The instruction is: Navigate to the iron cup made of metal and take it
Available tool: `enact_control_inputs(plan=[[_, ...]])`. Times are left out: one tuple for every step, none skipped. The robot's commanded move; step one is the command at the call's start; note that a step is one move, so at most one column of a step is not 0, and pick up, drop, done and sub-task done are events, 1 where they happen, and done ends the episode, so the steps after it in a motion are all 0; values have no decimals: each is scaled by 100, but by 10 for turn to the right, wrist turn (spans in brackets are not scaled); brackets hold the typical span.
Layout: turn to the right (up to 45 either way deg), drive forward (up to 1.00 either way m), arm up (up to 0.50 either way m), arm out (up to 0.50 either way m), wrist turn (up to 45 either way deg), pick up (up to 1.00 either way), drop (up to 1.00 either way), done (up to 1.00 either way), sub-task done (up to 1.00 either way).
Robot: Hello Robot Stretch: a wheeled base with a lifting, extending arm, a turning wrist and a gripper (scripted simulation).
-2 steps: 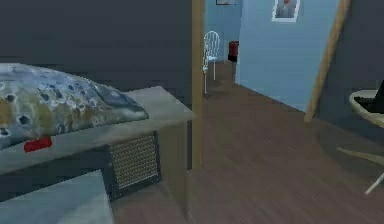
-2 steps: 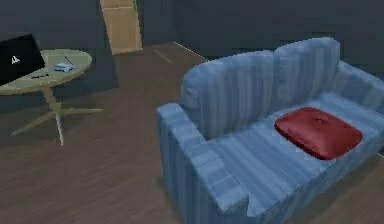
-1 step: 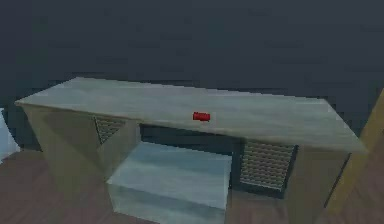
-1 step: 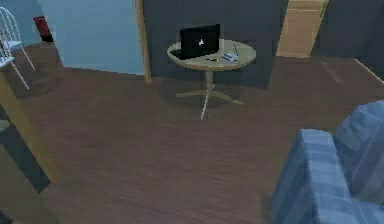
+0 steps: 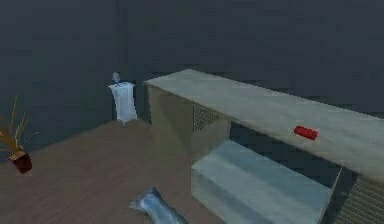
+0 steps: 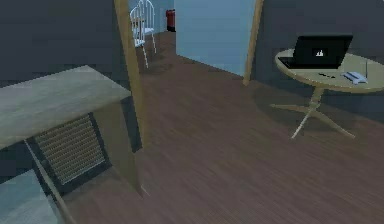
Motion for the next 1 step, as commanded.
enact_control_inputs(plan=[[0,5,0,0,0,0,0,0,0]])
